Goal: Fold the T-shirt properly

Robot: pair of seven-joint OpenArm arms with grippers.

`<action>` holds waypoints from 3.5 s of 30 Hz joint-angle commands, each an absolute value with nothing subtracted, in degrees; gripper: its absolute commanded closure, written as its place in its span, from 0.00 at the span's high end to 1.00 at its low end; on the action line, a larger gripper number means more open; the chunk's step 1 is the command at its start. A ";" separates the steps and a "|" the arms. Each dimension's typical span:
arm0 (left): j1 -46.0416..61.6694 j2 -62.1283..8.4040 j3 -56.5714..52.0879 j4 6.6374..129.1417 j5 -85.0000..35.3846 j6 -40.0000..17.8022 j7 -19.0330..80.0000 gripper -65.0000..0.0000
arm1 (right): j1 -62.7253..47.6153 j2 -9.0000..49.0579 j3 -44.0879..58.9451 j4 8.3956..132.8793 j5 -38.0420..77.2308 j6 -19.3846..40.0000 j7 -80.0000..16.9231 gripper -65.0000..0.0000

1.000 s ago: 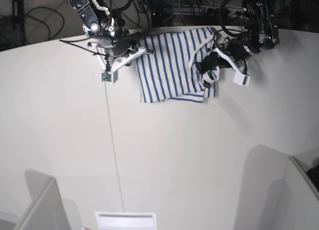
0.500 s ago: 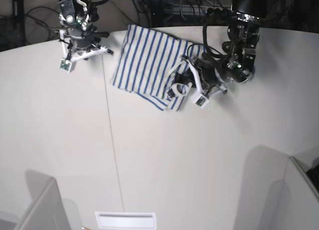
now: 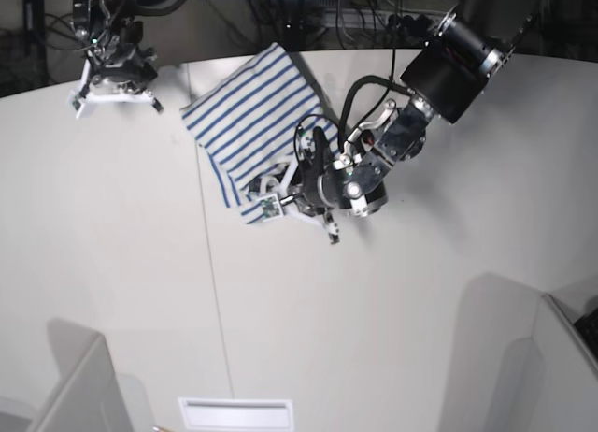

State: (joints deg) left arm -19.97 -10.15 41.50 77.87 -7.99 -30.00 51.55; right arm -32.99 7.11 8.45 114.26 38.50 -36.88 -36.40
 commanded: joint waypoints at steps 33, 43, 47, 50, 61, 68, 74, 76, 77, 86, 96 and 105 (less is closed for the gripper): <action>-39.87 -7.96 73.98 54.90 2.51 -39.25 15.96 0.00 | -33.80 -0.40 11.56 115.12 29.41 -36.70 -36.00 0.00; -40.84 -5.05 72.40 53.67 1.98 -39.08 16.48 0.00 | -33.01 -0.13 11.47 115.12 29.41 -36.70 -36.00 0.00; -40.48 -3.82 65.98 53.67 2.07 -39.34 16.48 0.00 | -32.48 -0.04 11.38 115.12 29.41 -36.70 -36.09 0.00; -40.75 -3.74 63.69 53.67 2.07 -39.34 16.48 0.09 | -32.04 -0.04 11.38 115.12 29.41 -36.70 -36.26 0.00; -42.42 -1.98 54.81 55.43 1.98 -39.43 16.48 0.85 | -30.64 0.04 7.43 115.12 29.41 -36.70 -36.35 0.00; -38.90 -2.59 36.35 70.02 1.89 -39.43 27.38 0.85 | -29.76 1.98 7.08 115.12 29.32 -36.70 -35.91 0.00; -26.86 -8.57 22.29 87.25 1.98 -39.43 32.48 0.58 | -29.76 6.20 6.99 115.12 29.32 -35.65 -28.79 0.00; -22.11 -10.77 19.30 92.62 1.98 -39.43 32.48 0.36 | -30.55 7.16 6.99 115.21 29.32 -32.75 -26.15 0.00; -19.82 -11.82 17.36 95.34 1.98 -39.43 32.57 0.23 | -30.99 7.25 7.08 115.21 29.32 -30.90 -24.66 0.00; 6.55 -17.27 -2.95 111.16 1.98 -39.34 29.67 0.00 | -35.56 6.46 6.99 115.12 16.40 -9.27 -9.63 0.00; 37.85 -17.27 -13.49 100.00 2.24 -38.99 -26.07 0.00 | -49.36 0.40 7.16 110.11 -1.80 -1.80 26.33 0.00; 51.65 -17.19 -12.62 81.10 2.59 -38.99 -51.30 0.00 | -60.26 0.40 7.16 88.57 -1.98 -1.80 49.27 0.00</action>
